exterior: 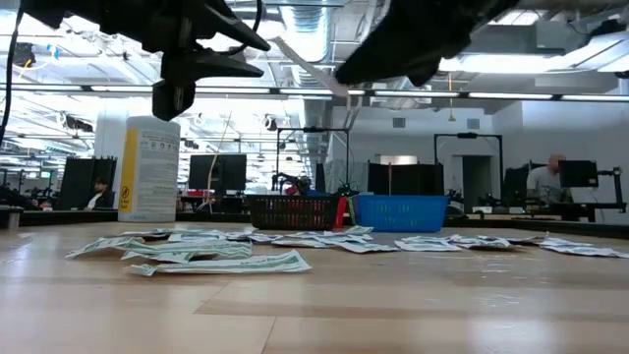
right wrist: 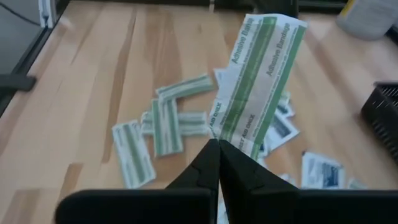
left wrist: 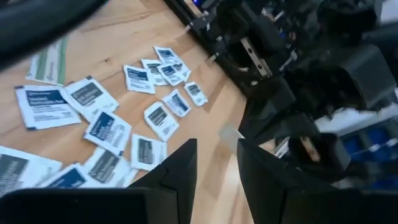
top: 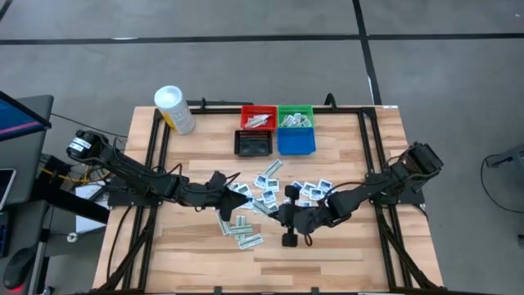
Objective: Pick & Place First Aid Supplies
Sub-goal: Put the bandage into the red basket
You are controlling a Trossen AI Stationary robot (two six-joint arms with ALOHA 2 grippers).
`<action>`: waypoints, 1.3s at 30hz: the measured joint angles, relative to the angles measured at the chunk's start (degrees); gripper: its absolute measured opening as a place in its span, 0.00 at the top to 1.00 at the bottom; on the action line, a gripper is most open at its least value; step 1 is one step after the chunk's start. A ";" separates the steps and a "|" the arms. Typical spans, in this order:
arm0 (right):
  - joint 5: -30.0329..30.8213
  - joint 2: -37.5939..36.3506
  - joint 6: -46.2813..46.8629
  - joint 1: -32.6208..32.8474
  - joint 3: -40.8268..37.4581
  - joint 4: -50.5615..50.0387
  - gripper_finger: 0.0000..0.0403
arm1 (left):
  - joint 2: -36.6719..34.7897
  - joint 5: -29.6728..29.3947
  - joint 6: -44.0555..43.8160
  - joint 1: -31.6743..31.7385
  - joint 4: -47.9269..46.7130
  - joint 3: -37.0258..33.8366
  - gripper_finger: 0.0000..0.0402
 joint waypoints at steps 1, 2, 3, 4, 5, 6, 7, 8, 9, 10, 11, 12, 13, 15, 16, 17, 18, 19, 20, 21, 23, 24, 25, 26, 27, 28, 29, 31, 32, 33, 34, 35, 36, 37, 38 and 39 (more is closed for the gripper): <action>0.28 0.00 -0.57 -0.19 0.47 0.02 1.00 | 0.00 0.01 -1.26 0.23 0.34 0.00 0.71; 0.32 0.00 -1.21 -0.40 0.86 -0.02 1.00 | 0.00 -0.01 -2.32 0.46 0.70 0.01 0.71; 0.33 -0.02 -1.88 -0.51 1.20 -0.14 1.00 | 0.00 -0.02 -3.31 0.74 1.19 0.01 0.71; 0.37 0.02 -2.24 -0.63 1.48 -0.20 1.00 | 0.00 -0.01 -3.90 1.06 1.71 0.01 0.71; 0.41 0.22 -2.36 -0.81 1.78 -0.19 1.00 | 0.00 -0.01 -4.57 1.36 2.22 0.01 0.71; 0.41 0.32 -2.36 -0.93 1.95 -0.13 1.00 | 0.00 -0.02 -4.94 1.62 2.52 0.01 0.71; 0.41 0.35 -2.36 -0.95 1.95 -0.24 1.00 | 0.00 -0.02 -5.07 1.89 2.63 -0.01 0.71; 0.43 0.35 -2.35 -1.03 1.95 -0.30 1.00 | 0.00 -0.01 -5.07 2.19 2.81 0.01 0.71; 0.45 0.35 -2.36 -1.20 1.95 -0.55 1.00 | 0.00 -0.02 -5.07 2.44 3.00 0.01 0.71; 0.46 0.35 -2.32 -1.19 1.95 -1.11 1.00 | 0.00 -0.01 -5.09 2.62 3.24 0.01 0.71; 0.47 0.35 -2.29 -1.19 1.95 -1.87 1.00 | 0.00 -0.02 -5.09 2.76 3.38 0.01 0.71; 0.47 0.35 -2.30 -1.19 1.95 -2.73 1.00 | 0.00 -0.02 -5.09 2.77 3.67 0.01 0.71; 0.47 0.35 -2.26 -1.19 1.95 -3.31 1.00 | 0.00 -0.02 -5.09 2.77 4.01 0.01 0.71; 0.47 0.35 -2.21 -1.19 1.95 -4.27 1.00 | 0.00 0.01 -5.09 2.75 5.03 0.01 0.71; 0.47 0.35 -2.19 -1.11 1.95 -4.59 1.00 | 0.00 -0.02 -5.07 2.75 5.42 -0.01 0.71; 0.47 0.35 -2.01 -1.08 1.95 -4.72 1.00 | 0.00 -0.23 -5.09 2.75 5.49 0.00 0.71; 0.47 0.35 -1.92 -1.06 1.95 -4.67 1.00 | 0.00 -0.78 -5.09 2.75 5.49 0.00 0.71; 0.47 0.35 -1.92 -1.06 1.95 -4.49 1.00 | 0.00 -1.18 -5.09 2.75 5.49 -0.01 0.71; 0.53 0.35 -1.92 -1.06 1.95 -4.37 1.00 | 0.00 -1.42 -5.08 2.79 5.49 0.00 0.71; 0.80 0.34 -1.90 -1.06 1.95 -4.38 1.00 | 0.00 -1.51 -5.09 3.01 5.49 0.00 0.71; 1.64 0.24 -1.92 -1.06 1.95 -4.38 1.00 | 0.00 -1.53 -5.08 3.30 5.49 -0.01 0.71; 1.97 0.22 -1.98 -1.06 1.95 -4.33 1.00 | 0.00 -1.57 -5.09 3.38 5.49 0.01 0.71; 1.98 0.22 -2.09 -1.06 1.95 -4.33 1.00 | 0.00 -1.65 -5.09 3.38 5.49 0.01 0.71; 2.00 0.22 -2.19 -1.06 1.95 -4.33 1.00 | 0.00 -1.68 -5.08 3.37 5.49 0.00 0.71; 1.99 0.22 -2.18 -1.08 1.95 -4.33 1.00 | 0.00 -1.68 -5.09 3.36 5.47 -0.01 0.71; 2.00 0.22 -2.21 -1.13 1.95 -4.32 1.00 | 0.12 -1.68 -5.07 3.36 5.50 -0.01 0.71; 2.00 0.22 -2.22 -1.19 1.95 -4.32 1.00 | 0.40 -1.68 -5.09 3.36 5.64 -0.01 0.71; 2.36 0.22 -2.25 -1.19 1.95 -4.33 1.00 | 1.17 -1.70 -5.10 3.36 5.66 -0.01 0.71; 2.96 0.22 -2.27 -1.19 1.95 -4.33 1.00 | 1.88 -1.70 -5.33 3.36 6.21 -0.01 0.71; 3.54 0.22 -2.39 -1.19 1.95 -4.33 1.00 | 2.67 -1.70 -6.10 3.36 6.41 -0.01 0.71; 3.87 0.22 -2.67 -1.21 1.95 -4.31 1.00 | 3.59 -1.68 -6.93 3.36 6.91 -0.01 0.71; 3.99 0.22 -3.27 -1.35 1.95 -4.33 1.00 | 4.60 -1.68 -7.64 3.36 7.90 -0.01 0.71; 3.97 0.22 -3.66 -1.54 1.95 -4.32 1.00 | 5.63 -1.69 -7.83 3.36 9.40 -0.01 0.71; 3.96 0.22 -3.71 -1.72 1.95 -4.32 1.00 | 6.57 -1.68 -7.89 3.36 10.92 -0.01 0.71; 3.88 0.22 -3.71 -2.00 1.95 -4.33 1.00 | 7.52 -1.69 -7.91 3.36 12.56 -0.01 0.71; 3.74 0.22 -3.71 -2.25 1.95 -4.34 1.00 | 8.45 -1.70 -7.89 3.36 14.32 -0.01 0.71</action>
